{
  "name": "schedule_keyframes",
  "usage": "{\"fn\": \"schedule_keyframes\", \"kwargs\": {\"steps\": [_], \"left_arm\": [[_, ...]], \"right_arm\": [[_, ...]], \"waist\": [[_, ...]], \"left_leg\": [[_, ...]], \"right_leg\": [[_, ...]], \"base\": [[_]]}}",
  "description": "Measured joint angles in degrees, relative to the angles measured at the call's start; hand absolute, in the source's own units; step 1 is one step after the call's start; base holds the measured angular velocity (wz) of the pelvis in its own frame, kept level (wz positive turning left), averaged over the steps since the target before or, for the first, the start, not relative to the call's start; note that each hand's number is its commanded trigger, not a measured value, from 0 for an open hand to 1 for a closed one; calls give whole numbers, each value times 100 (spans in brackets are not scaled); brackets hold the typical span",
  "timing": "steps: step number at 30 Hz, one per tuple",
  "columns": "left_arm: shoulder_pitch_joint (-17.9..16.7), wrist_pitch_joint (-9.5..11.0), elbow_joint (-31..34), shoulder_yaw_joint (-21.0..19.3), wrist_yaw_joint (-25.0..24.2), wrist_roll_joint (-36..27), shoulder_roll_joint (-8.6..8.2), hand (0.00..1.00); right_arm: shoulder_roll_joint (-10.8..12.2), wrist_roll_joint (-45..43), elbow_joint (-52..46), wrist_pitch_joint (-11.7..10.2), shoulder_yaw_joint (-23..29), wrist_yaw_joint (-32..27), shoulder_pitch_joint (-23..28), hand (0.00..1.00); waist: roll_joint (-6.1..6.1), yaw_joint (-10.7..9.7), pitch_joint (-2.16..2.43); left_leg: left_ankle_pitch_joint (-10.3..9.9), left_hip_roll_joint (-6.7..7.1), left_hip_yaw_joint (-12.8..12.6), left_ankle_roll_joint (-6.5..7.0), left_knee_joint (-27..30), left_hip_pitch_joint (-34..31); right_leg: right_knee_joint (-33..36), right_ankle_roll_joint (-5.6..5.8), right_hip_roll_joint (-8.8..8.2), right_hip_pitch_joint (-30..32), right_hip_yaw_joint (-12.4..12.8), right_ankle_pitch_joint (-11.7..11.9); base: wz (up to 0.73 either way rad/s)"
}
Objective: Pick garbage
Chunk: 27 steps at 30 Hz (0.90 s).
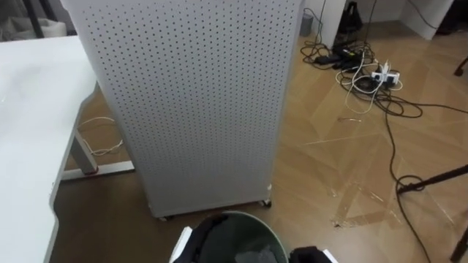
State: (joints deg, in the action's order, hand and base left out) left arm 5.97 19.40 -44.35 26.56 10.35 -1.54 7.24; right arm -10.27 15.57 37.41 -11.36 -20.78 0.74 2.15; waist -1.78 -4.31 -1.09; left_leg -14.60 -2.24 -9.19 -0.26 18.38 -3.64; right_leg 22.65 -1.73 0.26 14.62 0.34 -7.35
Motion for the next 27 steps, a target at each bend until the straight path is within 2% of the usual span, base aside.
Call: {"fn": "schedule_keyframes", "kwargs": {"steps": [3, 5, 8, 12, 14, 18, 21, 23, 24, 26, 27], "left_arm": [[-110, 3, 114, -32, -5, 3, 171, 0], [-193, 50, 155, -74, -7, 39, 246, 0], [-296, 109, 169, -255, 30, 225, 246, 0], [-315, 111, 169, -411, 150, 382, 263, 0], [-391, 111, 169, -581, 252, 449, 283, 0], [-621, 111, 149, -856, 393, 422, 290, 0], [-874, 108, 25, -860, 458, 224, 352, 0], [-1045, 108, -75, -910, 461, 227, 391, 0], [-1051, 107, -158, -928, 461, 227, 394, 0], [-1113, 91, -440, -1075, 487, 204, 443, 0], [-1148, 78, -482, -1075, 506, 161, 462, 0]], "right_arm": [[-24, 13, -1, 1, 8, 33, 54, 100], [-96, 30, 0, 2, 10, 74, 55, 100], [-145, 27, 0, 2, 26, 73, 52, 100], [-221, 25, 0, 8, 25, 160, 55, 100], [-276, 18, 0, 22, 26, 225, 55, 100], [-296, -28, 0, 52, 144, 300, 72, 100], [-297, -18, -2, 83, 146, 314, 69, 100], [-297, -14, 3, 83, 188, 318, 73, 100], [-297, -11, 8, 83, 191, 317, 73, 100], [-294, -12, 8, 84, 192, 319, 68, 100], [-307, -12, 8, 85, 191, 316, 79, 100]], "waist": [[10, 21, 7], [29, 165, 11], [63, 314, 16], [109, 352, 34], [153, 365, 55], [165, 388, 57], [135, 492, 50], [96, 486, 17], [84, 485, 3], [-24, 485, -44], [-27, 473, -44]], "left_leg": [[-50, 9, -40, 18, 5, 57], [-120, -13, -164, 16, -10, 189], [-177, -9, -162, 30, -97, 385], [-176, -9, -163, 31, -305, 545], [-174, -22, -156, 32, -376, 638], [-173, -44, -143, 32, -377, 734], [-183, -111, -141, 14, -322, 886], [-198, -144, -140, -10, -112, 888], [-212, -165, -140, -35, -1, 865], [-246, -242, -125, -92, 649, 686], [-250, -253, -102, -99, 850, 609]], "right_leg": [[8, 2, 57, 1, 89, 3], [11, -11, 94, -22, 87, 18], [-10, -30, 88, -102, -76, 30], [-125, -37, 116, -199, -120, 42], [-203, -47, 120, -263, -231, 53], [-207, -52, 150, -325, -264, 50], [-199, -138, 134, -449, -582, -3], [-183, -208, 79, -544, -814, -84], [-179, -222, 77, -582, -839, -104], [-75, -303, 55, -667, -906, -318], [-66, -326, 25, -708, -932, -358]], "base": [[-25], [-47], [-47], [-17], [-16], [-17], [-31], [2], [7], [10], [24]]}}
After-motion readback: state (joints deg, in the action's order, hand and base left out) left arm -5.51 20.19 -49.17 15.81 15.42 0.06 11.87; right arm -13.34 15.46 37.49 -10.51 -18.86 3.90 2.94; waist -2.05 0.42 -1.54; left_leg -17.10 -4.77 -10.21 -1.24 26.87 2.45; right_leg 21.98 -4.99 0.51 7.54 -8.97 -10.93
